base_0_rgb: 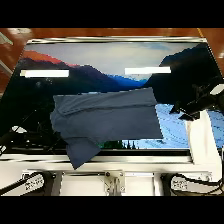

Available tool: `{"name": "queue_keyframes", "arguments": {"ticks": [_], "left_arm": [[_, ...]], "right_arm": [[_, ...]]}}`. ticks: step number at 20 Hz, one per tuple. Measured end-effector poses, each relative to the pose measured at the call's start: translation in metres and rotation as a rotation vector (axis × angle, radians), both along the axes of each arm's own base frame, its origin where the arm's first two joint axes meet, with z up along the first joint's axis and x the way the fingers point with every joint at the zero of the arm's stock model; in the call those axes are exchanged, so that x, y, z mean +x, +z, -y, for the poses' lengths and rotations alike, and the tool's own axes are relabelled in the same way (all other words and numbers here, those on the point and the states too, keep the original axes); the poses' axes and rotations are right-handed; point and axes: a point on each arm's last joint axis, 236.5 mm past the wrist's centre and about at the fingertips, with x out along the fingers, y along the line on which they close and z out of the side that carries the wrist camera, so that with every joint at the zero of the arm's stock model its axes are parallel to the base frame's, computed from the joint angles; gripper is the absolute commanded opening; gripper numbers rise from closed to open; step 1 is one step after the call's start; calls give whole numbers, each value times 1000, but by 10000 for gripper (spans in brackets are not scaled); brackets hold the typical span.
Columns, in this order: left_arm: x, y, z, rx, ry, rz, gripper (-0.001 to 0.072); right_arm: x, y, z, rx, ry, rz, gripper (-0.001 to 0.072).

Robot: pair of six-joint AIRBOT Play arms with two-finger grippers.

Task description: Fold the shirts.

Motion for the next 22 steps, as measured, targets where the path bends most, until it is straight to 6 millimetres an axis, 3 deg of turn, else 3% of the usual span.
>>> {"name": "queue_keyframes", "arguments": {"ticks": [2,7,11,20,22], "left_arm": [[0,2,5,-14,-11,4,40],[-1,5,11,-33,-28,7,40],[-3,6,13,-43,-35,4,41],[-5,8,15,-54,-44,0,41],[-4,9,15,-55,-47,2,41]], "right_arm": [[-18,-9,1,8,-3,-61,664],[-62,-33,-19,118,6,-180,663],[-72,-48,-33,149,-19,-199,662],[-72,-71,-69,147,35,-232,643],[-75,-73,-78,148,58,-251,444]]}}
